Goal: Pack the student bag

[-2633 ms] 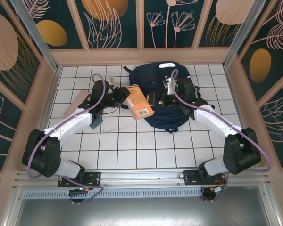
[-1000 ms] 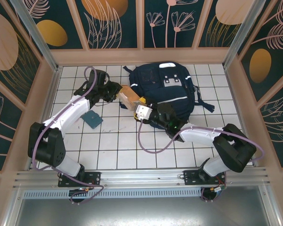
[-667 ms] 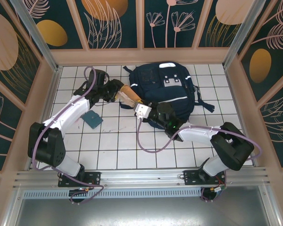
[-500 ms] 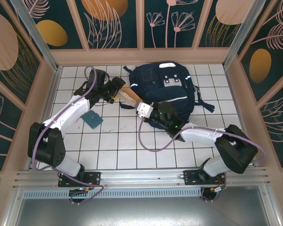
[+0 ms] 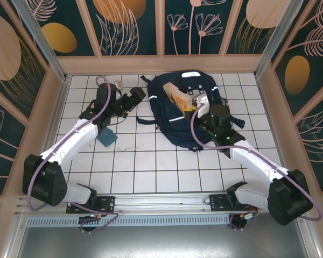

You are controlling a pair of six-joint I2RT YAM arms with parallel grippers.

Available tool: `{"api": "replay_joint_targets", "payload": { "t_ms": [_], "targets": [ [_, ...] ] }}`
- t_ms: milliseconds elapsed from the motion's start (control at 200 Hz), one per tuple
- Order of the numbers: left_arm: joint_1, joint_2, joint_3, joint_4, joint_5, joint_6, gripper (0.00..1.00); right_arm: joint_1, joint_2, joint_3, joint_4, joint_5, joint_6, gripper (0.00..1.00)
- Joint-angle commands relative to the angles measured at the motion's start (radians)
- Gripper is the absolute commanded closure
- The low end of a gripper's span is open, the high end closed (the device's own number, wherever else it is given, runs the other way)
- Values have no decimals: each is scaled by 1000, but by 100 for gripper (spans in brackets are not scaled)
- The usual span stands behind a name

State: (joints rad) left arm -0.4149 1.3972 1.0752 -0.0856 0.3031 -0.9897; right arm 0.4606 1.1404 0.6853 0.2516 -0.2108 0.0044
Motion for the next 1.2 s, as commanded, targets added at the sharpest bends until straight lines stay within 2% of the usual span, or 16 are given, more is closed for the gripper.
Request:
{"api": "replay_joint_targets", "payload": {
  "t_ms": [0, 65, 225, 450, 621, 766, 941, 1016, 1196],
  "targets": [
    [-87, -1, 22, 8, -47, 141, 4, -54, -45, 84, -139, -1, 236, 100],
    [-142, 27, 41, -8, -82, 190, 5, -102, -48, 116, -244, 36, 320, 100],
    [-259, 125, 93, -17, -110, 304, 8, -257, -77, 132, -384, -43, 436, 100],
    [-419, 324, 300, -173, -250, 533, 13, -505, -177, 80, -434, -184, 563, 100],
    [-484, 526, 486, -302, -311, 693, 16, -650, -209, 51, -453, -298, 602, 100],
    [-510, 670, 637, -395, -356, 800, 16, -692, -216, 52, -480, -329, 590, 100],
    [-511, 803, 797, -474, -420, 868, 18, -697, -220, 56, -492, -337, 580, 100],
    [-510, 860, 872, -517, -394, 913, 25, -698, -222, 53, -489, -344, 587, 100],
    [-511, 965, 1008, -626, -371, 980, 26, -697, -224, 53, -489, -346, 589, 100]
  ]
}}
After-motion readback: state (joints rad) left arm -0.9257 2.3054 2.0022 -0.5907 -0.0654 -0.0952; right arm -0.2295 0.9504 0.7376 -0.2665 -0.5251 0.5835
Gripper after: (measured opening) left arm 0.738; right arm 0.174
